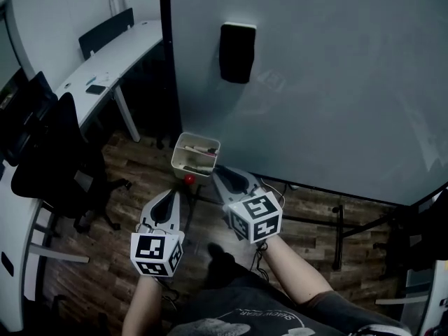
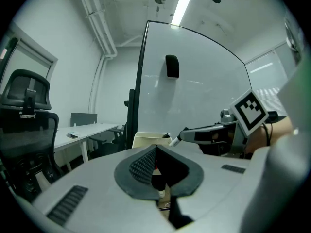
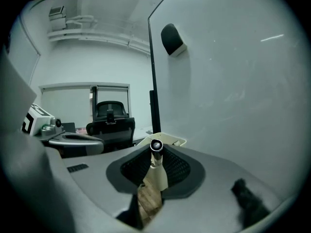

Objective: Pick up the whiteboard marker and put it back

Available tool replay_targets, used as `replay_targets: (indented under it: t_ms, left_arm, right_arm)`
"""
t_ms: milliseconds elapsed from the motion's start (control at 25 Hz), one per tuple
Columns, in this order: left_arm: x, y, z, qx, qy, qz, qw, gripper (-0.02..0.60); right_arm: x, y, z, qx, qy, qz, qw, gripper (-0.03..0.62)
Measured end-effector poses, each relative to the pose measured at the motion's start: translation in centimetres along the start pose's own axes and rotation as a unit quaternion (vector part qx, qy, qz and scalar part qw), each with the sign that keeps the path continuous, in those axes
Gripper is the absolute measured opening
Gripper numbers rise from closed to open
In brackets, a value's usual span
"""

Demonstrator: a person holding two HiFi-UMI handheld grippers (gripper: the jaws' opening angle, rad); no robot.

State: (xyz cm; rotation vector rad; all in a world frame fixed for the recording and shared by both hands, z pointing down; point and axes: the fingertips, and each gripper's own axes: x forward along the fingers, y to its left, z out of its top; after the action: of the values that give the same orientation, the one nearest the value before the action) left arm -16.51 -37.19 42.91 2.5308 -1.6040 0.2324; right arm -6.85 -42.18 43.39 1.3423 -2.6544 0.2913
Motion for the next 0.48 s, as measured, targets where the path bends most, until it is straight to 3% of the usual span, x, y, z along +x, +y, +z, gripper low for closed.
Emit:
replay_targets:
  t_ms: [480]
  left_arm:
    - [0.6, 1.9, -1.2, -0.017, 0.011, 0.013, 0.9997, 0.014]
  right_arm:
    - [1.7, -0.2, -1.1, 0.008, 0.002, 0.011, 1.000, 0.081]
